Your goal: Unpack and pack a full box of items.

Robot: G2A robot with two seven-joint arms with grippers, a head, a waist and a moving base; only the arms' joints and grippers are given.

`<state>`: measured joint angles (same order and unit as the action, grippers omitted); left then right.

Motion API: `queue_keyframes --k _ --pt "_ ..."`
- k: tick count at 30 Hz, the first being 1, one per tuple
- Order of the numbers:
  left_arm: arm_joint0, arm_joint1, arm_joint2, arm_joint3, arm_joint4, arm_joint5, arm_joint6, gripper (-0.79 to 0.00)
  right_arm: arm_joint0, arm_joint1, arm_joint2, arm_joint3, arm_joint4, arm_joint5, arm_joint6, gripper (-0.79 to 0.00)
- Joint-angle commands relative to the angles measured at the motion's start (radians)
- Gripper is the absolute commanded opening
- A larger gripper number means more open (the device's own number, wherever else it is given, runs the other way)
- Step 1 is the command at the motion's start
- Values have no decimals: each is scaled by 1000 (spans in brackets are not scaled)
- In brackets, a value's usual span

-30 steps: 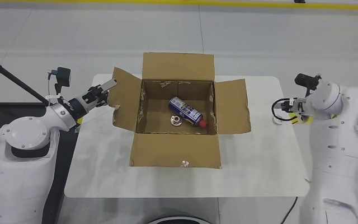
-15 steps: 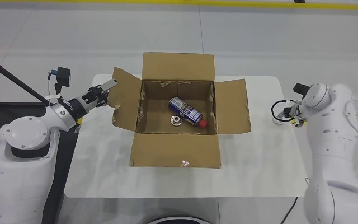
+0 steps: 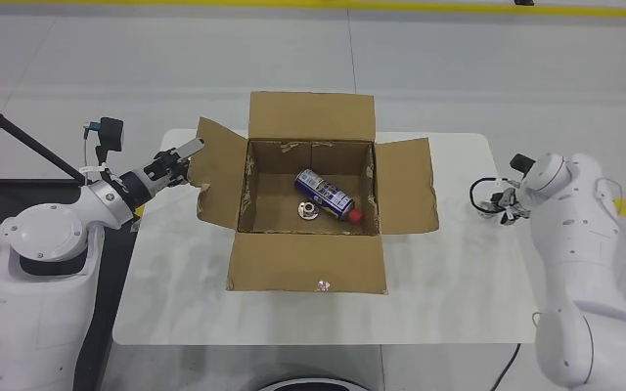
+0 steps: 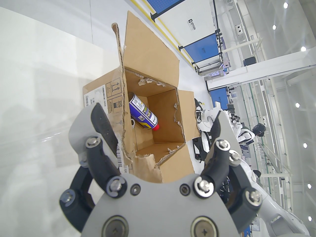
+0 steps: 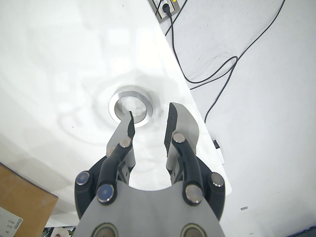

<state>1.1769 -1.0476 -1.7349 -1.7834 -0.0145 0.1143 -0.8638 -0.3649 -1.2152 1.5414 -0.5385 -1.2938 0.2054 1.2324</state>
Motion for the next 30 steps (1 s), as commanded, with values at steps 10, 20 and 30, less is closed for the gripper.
queue_keyframes --k 10,20,30 --pt "0 0 0 0 0 0 0 0 33 -3 -23 74 28 -1 -42 -536" --pt "0 0 0 0 0 0 0 0 60 -8 -45 137 56 10 -75 -646" --pt "0 0 0 0 0 0 0 0 82 -8 -62 179 72 13 -82 -785"
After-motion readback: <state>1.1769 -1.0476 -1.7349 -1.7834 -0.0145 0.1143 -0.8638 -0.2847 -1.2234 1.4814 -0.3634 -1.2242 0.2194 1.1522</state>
